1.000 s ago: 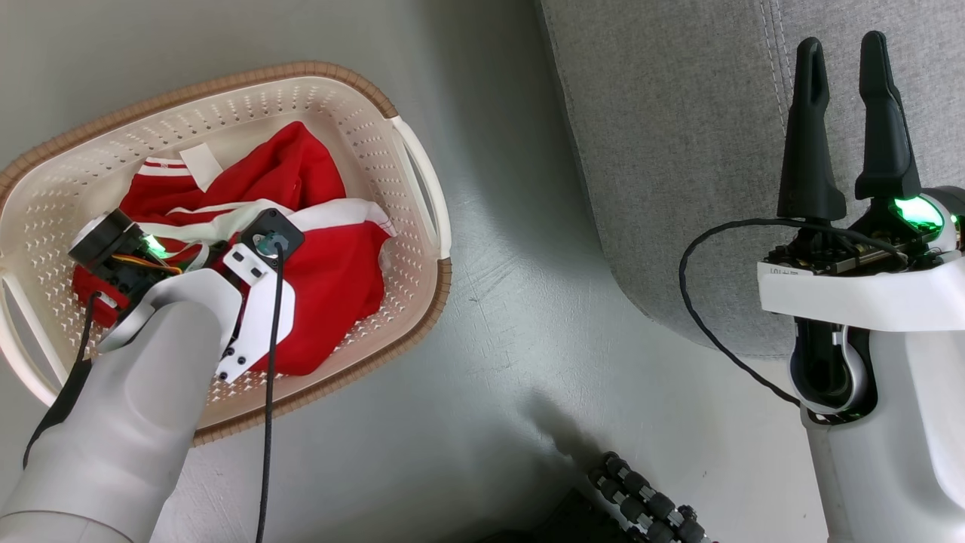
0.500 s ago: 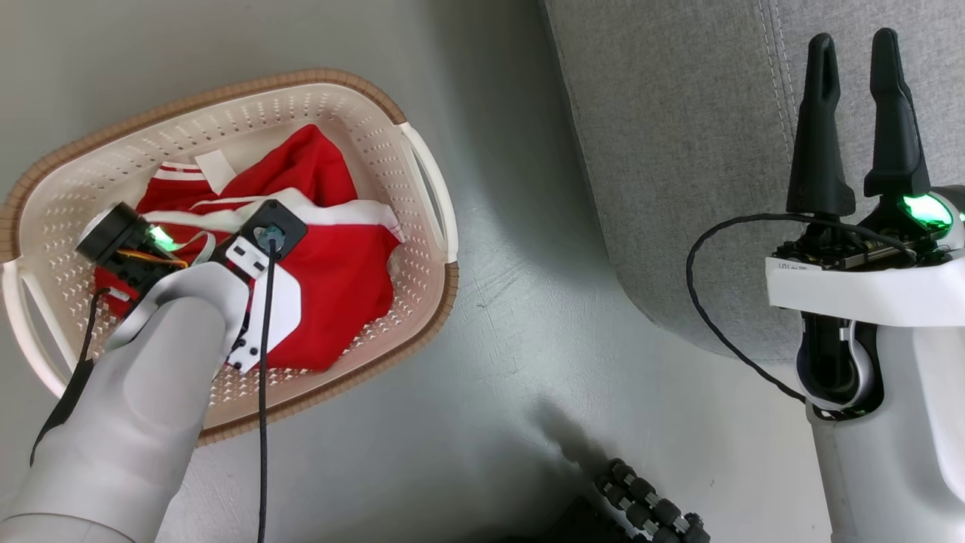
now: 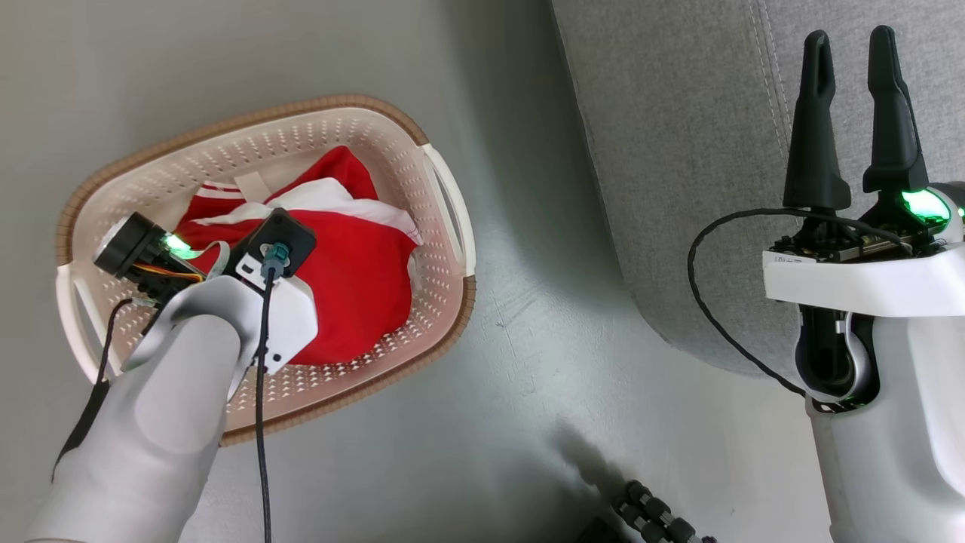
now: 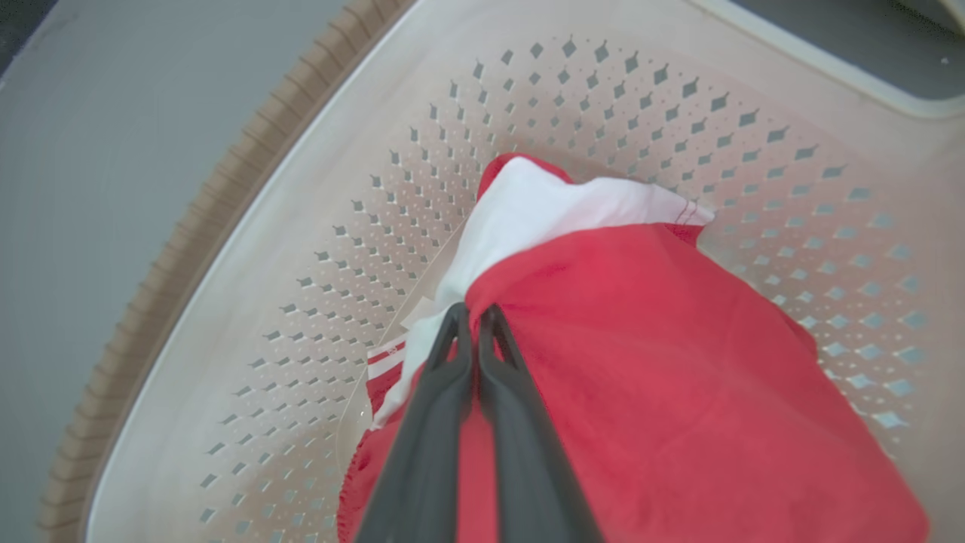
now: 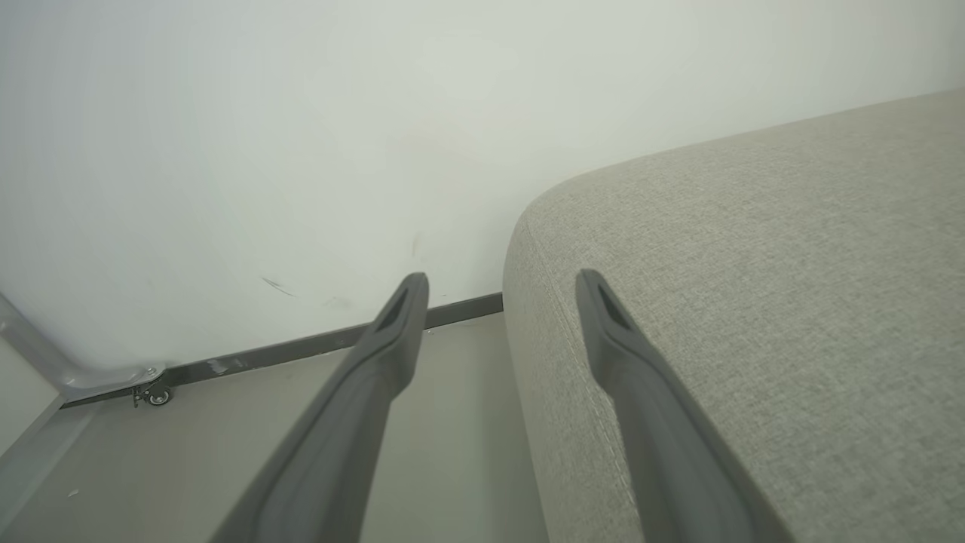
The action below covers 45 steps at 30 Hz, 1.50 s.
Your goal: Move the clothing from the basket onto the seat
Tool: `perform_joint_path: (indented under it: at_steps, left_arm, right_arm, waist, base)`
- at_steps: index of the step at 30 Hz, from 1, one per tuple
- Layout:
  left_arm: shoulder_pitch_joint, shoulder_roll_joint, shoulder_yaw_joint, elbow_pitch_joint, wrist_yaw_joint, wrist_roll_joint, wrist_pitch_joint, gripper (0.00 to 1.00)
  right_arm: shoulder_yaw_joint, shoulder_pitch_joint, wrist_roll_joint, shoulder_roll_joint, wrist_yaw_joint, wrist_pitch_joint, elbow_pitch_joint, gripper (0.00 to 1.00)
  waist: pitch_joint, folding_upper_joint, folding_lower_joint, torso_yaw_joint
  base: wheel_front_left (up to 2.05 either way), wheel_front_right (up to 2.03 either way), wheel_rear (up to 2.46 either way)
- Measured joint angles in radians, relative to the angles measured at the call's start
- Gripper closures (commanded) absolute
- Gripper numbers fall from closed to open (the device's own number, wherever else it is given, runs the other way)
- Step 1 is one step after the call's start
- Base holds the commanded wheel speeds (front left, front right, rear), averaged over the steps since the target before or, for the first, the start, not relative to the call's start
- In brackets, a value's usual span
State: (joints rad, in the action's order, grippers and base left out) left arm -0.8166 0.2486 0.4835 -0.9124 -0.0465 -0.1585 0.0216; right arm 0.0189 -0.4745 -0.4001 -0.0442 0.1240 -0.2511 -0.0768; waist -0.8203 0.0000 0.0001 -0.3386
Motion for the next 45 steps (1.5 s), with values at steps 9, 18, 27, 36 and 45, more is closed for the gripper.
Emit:
perform_joint_path:
  at_steps: [9,18,27,36,45]
  left_arm:
    - [0.048,-0.021,-0.050,0.064,0.053,0.054,0.091,1.00]
    - [0.106,-0.063,-0.112,0.133,0.117,0.123,0.188,1.00]
    - [0.174,-0.093,-0.124,0.208,0.150,0.146,0.211,1.00]
    - [0.213,-0.097,-0.128,0.280,0.161,0.156,0.225,1.00]
    - [0.278,-0.118,-0.121,0.358,0.169,0.174,0.225,1.00]
  right_arm:
    - [-0.008,0.003,0.059,0.000,0.000,-0.001,-0.028,0.00]
    - [-0.013,0.004,0.111,-0.001,0.000,-0.001,-0.049,0.00]
    - [-0.030,0.011,0.161,-0.002,0.000,-0.001,-0.062,0.00]
    - [-0.051,0.061,0.180,-0.003,0.000,-0.001,-0.093,0.00]
    - [-0.051,0.113,0.203,-0.008,0.000,-0.001,-0.115,0.00]
  waist:
    - [0.057,0.0000,0.0000,0.029]
    - [0.125,0.0000,0.0000,0.069]
    - [0.211,0.0000,0.0000,0.119]
    - [0.285,0.0001,0.0000,0.157]
    - [0.374,0.0000,-0.0001,0.197]
  base:
    - [0.00,0.00,0.00]
    - [0.00,0.00,0.00]
    - [0.00,0.00,0.00]
    - [0.00,0.00,0.00]
    - [0.00,0.00,0.00]
